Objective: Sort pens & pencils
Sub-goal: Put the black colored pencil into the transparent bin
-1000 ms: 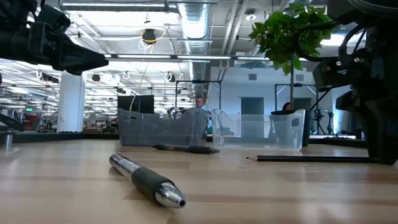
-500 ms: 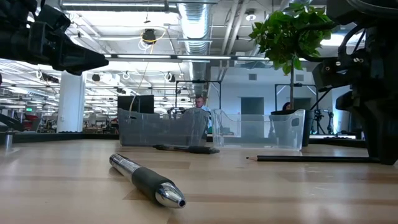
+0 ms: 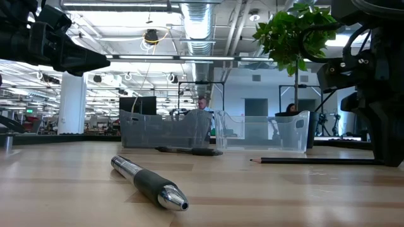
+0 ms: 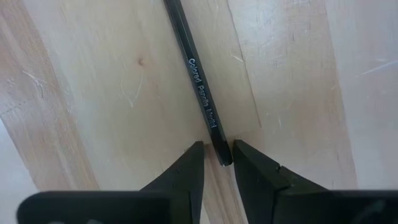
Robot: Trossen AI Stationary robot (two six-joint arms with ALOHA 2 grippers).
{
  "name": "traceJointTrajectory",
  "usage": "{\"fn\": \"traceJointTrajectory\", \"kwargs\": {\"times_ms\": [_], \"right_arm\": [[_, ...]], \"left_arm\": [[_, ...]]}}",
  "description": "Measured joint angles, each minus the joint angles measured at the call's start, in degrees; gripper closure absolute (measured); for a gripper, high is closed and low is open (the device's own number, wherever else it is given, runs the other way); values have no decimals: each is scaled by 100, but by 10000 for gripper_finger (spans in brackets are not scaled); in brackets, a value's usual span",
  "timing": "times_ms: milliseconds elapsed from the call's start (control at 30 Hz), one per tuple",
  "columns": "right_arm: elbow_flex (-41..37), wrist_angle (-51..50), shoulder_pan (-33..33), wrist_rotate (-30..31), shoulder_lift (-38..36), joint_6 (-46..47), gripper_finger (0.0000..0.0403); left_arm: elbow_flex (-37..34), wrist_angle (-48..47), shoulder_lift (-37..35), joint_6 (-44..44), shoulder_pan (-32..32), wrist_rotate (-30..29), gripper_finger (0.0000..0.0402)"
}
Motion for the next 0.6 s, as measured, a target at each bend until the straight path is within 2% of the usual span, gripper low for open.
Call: {"fn": "traceJointTrajectory", "kwargs": {"times_ms": [267, 600], "right_arm": [[0, 2, 0, 7, -2, 0, 337], [0, 5, 0, 5, -2, 0, 343]], "left_arm": [[2, 0, 0, 0, 0, 2, 228], [2, 0, 2, 2, 0, 2, 228]]}}
